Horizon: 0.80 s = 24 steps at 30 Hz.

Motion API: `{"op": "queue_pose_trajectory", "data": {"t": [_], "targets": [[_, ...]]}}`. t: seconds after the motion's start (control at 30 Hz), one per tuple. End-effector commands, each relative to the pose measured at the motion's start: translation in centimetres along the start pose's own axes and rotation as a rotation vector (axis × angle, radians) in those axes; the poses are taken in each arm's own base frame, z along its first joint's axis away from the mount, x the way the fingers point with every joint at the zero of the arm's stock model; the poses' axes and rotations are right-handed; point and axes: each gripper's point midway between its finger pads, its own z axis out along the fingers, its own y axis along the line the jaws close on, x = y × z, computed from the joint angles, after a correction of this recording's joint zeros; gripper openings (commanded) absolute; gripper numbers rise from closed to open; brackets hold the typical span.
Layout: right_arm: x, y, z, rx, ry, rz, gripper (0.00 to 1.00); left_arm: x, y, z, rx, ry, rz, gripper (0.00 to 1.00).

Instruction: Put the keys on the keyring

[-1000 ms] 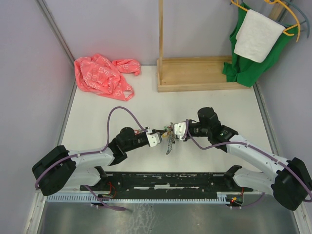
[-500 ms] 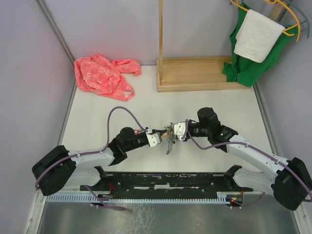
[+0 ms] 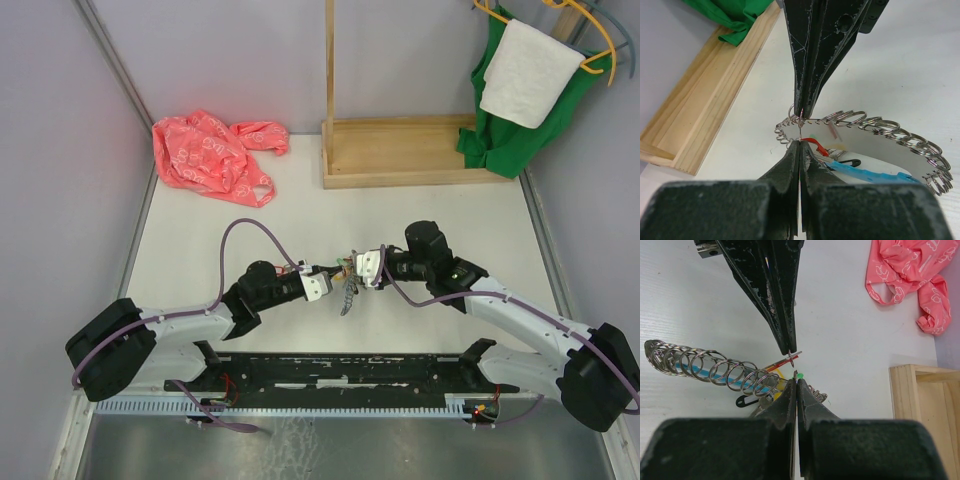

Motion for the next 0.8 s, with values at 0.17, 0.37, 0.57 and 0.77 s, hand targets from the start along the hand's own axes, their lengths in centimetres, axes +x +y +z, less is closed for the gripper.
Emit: {"op": "queue_pose_trajectory", "data": {"t": [0.17, 0.37, 0.57, 0.77], "targets": [[-2.44, -1.72, -0.28, 0.052, -0.078, -0.052, 0.01, -2.57, 1.05, 0.55, -0.026, -0.078, -0.011, 0.03], [-2.61, -1.57, -0.24, 0.045, -0.088, -0.049, 0.01, -2.58, 1.13, 0.69, -0.027, -0.08, -0.013, 0.03], [-2.7, -1.54, -0.22, 0.042, -0.092, -0.047, 0.01, -2.69, 1.06, 0.69, -0.026, -0.083, -0.013, 0.03], [-2.85, -1.6, -0.24, 0.046, -0.099, -0.044, 0.01, -2.7, 0.88, 0.78, -0.019, -0.084, -0.013, 0.03]]}}
